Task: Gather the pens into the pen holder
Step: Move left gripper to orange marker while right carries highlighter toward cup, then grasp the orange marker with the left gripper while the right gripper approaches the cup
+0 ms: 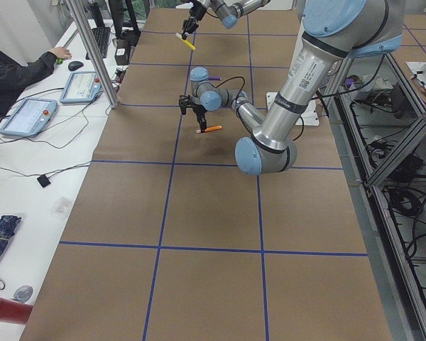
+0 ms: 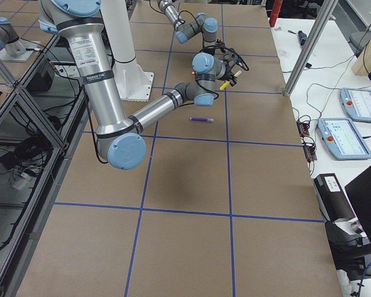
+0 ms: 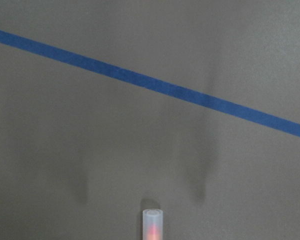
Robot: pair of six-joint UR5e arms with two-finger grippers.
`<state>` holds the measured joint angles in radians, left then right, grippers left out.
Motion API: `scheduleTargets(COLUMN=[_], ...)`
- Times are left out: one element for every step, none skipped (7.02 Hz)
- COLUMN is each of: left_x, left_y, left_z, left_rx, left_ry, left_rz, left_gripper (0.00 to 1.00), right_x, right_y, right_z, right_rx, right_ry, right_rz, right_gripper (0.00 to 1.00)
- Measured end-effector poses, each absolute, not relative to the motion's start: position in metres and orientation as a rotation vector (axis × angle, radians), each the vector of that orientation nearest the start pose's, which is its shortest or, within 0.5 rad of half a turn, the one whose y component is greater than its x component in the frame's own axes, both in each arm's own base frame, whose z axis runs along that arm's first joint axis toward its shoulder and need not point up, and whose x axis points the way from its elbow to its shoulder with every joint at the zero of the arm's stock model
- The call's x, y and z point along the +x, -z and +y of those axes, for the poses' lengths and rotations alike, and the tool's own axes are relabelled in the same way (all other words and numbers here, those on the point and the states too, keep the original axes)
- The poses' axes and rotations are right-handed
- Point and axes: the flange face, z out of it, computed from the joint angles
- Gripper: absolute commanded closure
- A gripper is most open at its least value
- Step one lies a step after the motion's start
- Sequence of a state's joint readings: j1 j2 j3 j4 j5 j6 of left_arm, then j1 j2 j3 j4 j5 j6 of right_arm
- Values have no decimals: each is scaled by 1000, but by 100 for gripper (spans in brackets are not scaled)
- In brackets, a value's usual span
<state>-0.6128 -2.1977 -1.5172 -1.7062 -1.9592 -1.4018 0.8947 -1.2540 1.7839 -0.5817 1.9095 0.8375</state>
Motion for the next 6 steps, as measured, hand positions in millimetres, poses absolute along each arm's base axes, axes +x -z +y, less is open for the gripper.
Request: scheduleTargets(left_x=[535,538,539,539,540,540], left_y=[-303,-305,-306,-307,-307,-307], left_z=[-483,-479,-478,-477,-477,-477], left_rx=[-85,-89,-92,-92,-92,-92], left_ry=[273,267,264,263,262,261], left_rz=[784,781,778,776,775,775], left_gripper=[39,48,55,59,62,69], right_x=[-280,-282,-283,-284,-284,-285], right_y=[-270,-267,-267,-266,-266,-266], right_z=[-507,-507,-506,-506,-506,-506], right_rx=[909,911,910,908,908,907], right_ry=[130,130,130,130,130,130], right_rz=[-1230,-1233,-1236,-1237,-1238,-1238], right_gripper=[100,100,100,100,100,100])
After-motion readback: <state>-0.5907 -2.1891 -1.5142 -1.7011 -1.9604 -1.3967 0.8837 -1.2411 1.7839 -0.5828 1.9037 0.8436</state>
